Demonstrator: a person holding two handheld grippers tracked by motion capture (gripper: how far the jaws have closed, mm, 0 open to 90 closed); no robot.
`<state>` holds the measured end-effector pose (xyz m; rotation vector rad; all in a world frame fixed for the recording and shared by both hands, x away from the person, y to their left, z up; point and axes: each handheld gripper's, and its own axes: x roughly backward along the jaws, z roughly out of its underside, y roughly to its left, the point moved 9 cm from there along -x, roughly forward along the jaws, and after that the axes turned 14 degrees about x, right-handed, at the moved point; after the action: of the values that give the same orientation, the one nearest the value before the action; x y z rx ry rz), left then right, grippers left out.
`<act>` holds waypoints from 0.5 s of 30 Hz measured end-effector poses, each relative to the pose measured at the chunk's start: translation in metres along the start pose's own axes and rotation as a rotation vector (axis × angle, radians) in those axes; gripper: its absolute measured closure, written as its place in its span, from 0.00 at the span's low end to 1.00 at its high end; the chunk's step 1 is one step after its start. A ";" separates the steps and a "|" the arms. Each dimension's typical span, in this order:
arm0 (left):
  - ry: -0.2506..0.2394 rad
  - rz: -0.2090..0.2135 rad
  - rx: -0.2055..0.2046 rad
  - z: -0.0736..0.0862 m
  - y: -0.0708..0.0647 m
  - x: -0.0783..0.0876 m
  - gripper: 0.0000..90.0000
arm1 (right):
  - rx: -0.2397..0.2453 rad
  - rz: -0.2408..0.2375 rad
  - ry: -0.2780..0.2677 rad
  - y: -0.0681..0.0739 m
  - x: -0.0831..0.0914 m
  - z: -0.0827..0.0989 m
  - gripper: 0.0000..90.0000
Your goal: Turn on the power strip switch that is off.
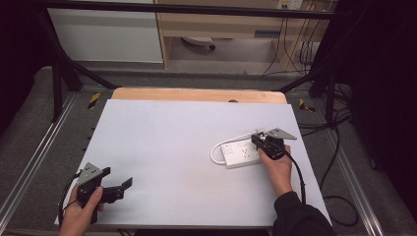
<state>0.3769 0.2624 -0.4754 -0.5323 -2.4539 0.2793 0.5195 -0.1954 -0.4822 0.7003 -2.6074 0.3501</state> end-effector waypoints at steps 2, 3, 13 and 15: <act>-0.001 0.002 0.000 0.000 0.000 0.000 0.08 | 0.003 0.004 -0.005 -0.001 0.002 -0.001 0.97; 0.000 0.001 0.000 0.000 0.000 0.000 0.08 | 0.004 0.008 -0.003 -0.002 0.003 -0.001 0.96; 0.001 0.002 0.001 0.000 -0.001 0.000 0.08 | 0.001 0.016 -0.020 -0.004 0.014 -0.007 0.86; 0.001 0.001 -0.003 0.000 0.000 0.000 0.08 | -0.004 0.015 -0.028 -0.004 0.016 -0.009 0.83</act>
<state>0.3765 0.2621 -0.4754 -0.5350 -2.4534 0.2762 0.5120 -0.2023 -0.4668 0.6898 -2.6398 0.3415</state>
